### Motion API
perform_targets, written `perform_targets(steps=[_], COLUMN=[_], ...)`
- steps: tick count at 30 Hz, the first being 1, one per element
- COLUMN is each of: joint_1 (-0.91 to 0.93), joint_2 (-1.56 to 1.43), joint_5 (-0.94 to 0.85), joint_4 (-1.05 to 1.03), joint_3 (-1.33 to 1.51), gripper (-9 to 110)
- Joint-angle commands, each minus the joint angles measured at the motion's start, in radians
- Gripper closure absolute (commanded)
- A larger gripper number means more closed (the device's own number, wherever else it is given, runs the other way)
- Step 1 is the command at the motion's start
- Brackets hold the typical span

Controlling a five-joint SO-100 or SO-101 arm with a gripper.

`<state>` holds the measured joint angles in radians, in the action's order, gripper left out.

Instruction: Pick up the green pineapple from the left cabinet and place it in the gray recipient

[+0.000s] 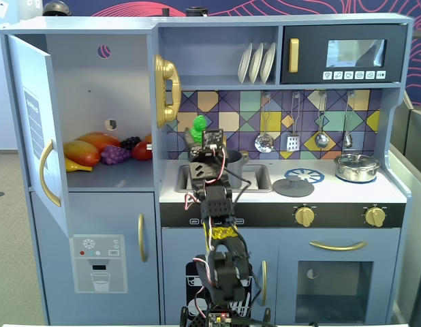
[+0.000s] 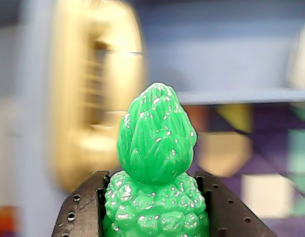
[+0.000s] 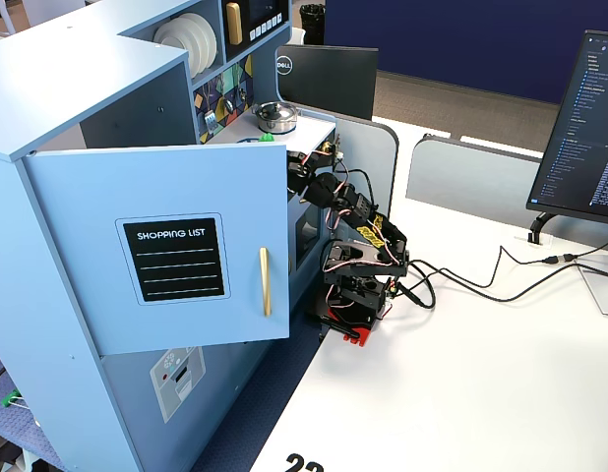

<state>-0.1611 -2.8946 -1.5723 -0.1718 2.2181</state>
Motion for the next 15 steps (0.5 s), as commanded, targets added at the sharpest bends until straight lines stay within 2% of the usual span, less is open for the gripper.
perform_targets(steps=[1, 9, 15], joint_1=[0.137, 0.215, 0.209], joint_2=[0.161, 0.574, 0.739], joint_5=[0.058, 0.048, 0.000], joint_4=[0.012, 0.018, 0.037], joint_3=[-0.104, -0.365, -0.472], gripper=[102, 102, 101])
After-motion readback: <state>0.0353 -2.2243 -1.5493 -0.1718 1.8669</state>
